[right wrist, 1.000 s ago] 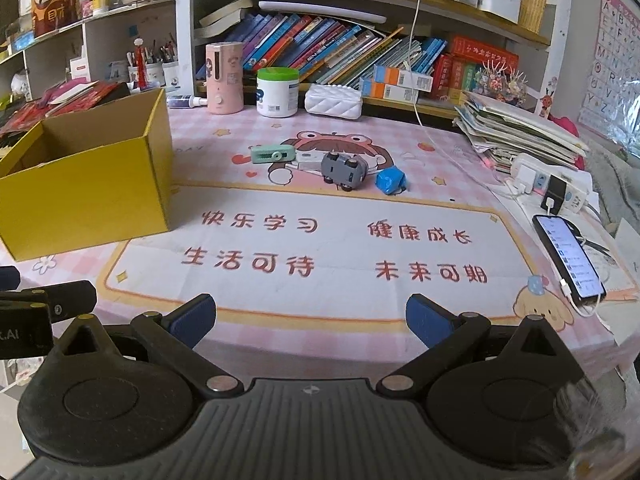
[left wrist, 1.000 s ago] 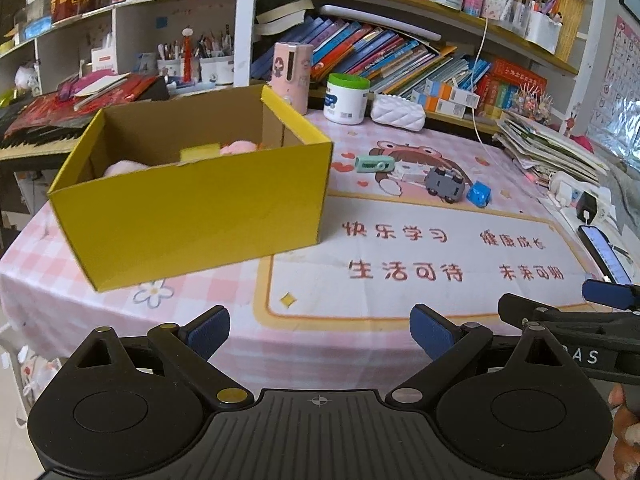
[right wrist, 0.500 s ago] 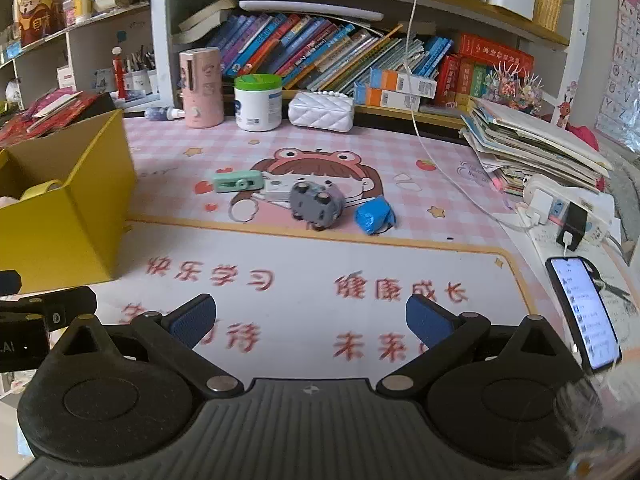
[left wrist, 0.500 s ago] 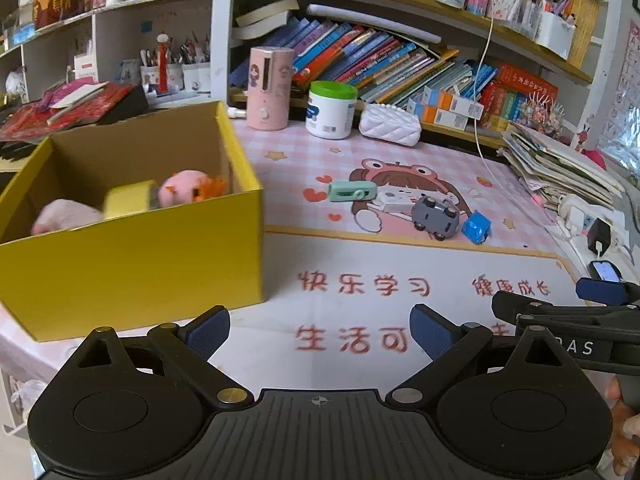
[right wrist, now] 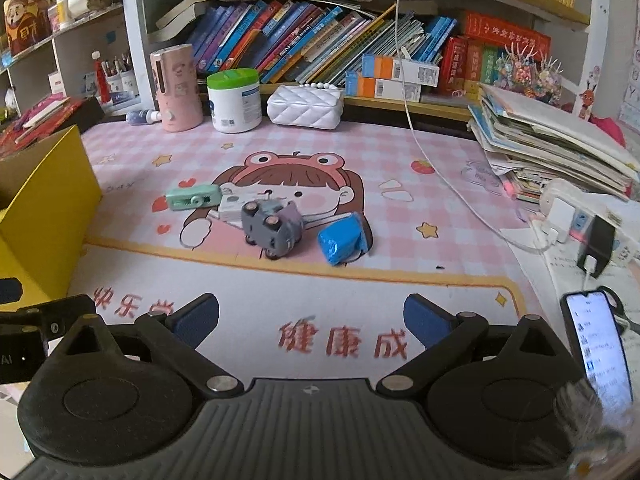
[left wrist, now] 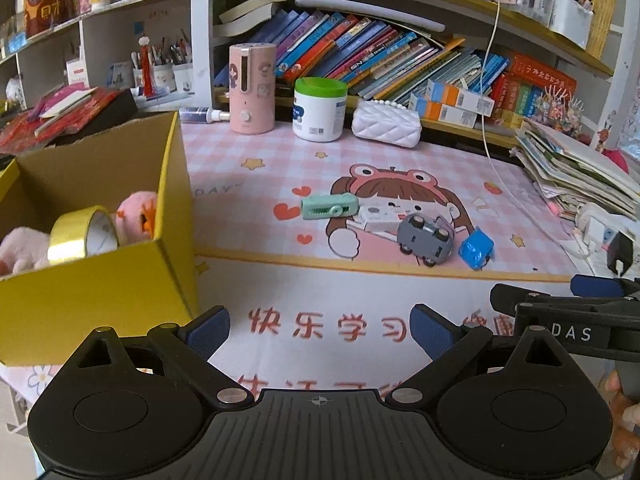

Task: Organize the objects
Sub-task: 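Grasp the blue block with the right tool while the left tool nears the grey truck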

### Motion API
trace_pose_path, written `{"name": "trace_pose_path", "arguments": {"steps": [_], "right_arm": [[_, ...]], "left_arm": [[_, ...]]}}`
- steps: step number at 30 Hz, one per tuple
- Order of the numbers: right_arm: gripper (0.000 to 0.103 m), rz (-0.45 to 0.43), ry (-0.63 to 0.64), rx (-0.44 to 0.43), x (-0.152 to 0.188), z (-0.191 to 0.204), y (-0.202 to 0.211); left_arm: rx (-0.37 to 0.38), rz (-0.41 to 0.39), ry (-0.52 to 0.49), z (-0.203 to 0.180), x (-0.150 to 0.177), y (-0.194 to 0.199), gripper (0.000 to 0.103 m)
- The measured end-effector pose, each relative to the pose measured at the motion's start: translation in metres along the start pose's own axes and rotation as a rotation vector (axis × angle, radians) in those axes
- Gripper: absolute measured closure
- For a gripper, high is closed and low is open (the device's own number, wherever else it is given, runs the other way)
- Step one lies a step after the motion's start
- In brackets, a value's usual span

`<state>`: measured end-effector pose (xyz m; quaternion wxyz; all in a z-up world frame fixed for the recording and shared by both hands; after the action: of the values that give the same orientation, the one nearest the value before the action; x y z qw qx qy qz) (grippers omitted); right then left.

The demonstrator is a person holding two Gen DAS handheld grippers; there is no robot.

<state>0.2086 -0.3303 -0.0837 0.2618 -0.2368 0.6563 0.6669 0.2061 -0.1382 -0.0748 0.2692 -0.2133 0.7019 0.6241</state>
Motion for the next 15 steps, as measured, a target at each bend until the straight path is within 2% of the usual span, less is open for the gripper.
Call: {"name": "trace_pose_path", "arguments": {"steps": [8, 15], "right_arm": [[0.008, -0.007, 0.0, -0.055, -0.021, -0.014, -0.021], [0.015, 0.018, -0.008, -0.084, -0.026, -0.026, -0.047]], "left_arm": [[-0.038, -0.004, -0.006, -0.014, -0.015, -0.012, 0.005], [-0.063, 0.012, -0.008, -0.019, -0.017, -0.022, 0.005]]}}
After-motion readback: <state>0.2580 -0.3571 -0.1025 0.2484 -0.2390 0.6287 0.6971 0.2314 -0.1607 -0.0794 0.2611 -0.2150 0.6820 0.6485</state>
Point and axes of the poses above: each gripper's, at about its wrist camera, not at the fingertips, and y roughly against the way its jaws point, z to its left, x to its underside, the point moved 9 cm from there along -y, roughly the way its jaws point, and after that the axes turned 6 degrees about z, right-handed, at the moved point
